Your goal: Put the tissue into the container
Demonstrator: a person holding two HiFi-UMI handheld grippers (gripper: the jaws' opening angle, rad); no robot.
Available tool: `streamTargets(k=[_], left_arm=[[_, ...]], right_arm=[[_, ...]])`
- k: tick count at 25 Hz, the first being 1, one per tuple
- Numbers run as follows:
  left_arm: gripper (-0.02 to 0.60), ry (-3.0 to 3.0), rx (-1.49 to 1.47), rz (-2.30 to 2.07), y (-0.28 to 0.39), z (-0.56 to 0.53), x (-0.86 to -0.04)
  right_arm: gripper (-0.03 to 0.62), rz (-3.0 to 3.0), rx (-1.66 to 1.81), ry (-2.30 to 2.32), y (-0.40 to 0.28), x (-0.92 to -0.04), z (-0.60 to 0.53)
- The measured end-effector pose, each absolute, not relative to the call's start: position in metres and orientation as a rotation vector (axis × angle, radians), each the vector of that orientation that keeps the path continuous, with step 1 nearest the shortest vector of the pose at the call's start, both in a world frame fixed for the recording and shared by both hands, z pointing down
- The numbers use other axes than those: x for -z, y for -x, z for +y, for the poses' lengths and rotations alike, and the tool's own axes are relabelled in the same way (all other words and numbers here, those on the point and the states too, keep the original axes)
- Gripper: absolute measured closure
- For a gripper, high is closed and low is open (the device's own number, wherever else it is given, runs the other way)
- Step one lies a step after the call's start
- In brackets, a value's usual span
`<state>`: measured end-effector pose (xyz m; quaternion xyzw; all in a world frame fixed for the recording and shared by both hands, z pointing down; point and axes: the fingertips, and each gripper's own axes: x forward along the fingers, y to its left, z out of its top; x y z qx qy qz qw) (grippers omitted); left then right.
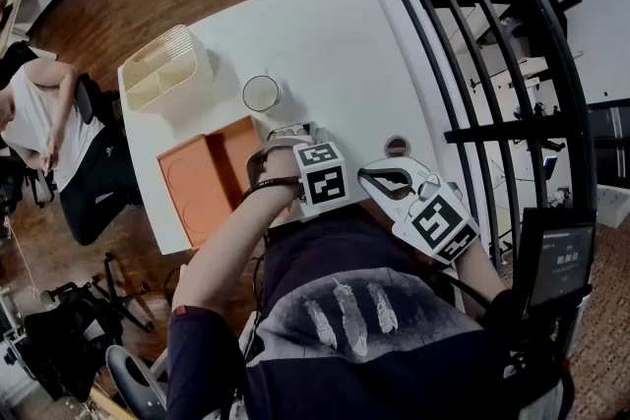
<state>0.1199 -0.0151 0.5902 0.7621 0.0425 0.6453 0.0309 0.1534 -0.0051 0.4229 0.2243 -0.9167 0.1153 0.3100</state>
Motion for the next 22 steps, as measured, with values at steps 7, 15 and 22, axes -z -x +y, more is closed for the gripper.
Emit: streamTargets(k=[7, 15, 22], left_arm=[[0.011, -2.428, -1.779, 0.075, -0.122, -0.011, -0.525], [0.011, -2.433, -1.779, -0.136, -0.02, -0.014, -0.438], [0.01, -2.282, -1.736, -0.233, 0.048, 0.01, -0.518]], right_arm=[[0.591, -2.436, -0.292, -0.585, -0.149, -0.41, -0.005], [0.591, -2.459, -0.222, -0.501, -0.112, -0.394, -0.004], [0.591, -2.445, -0.2, -0.402, -0.071, -0.405, 0.005]])
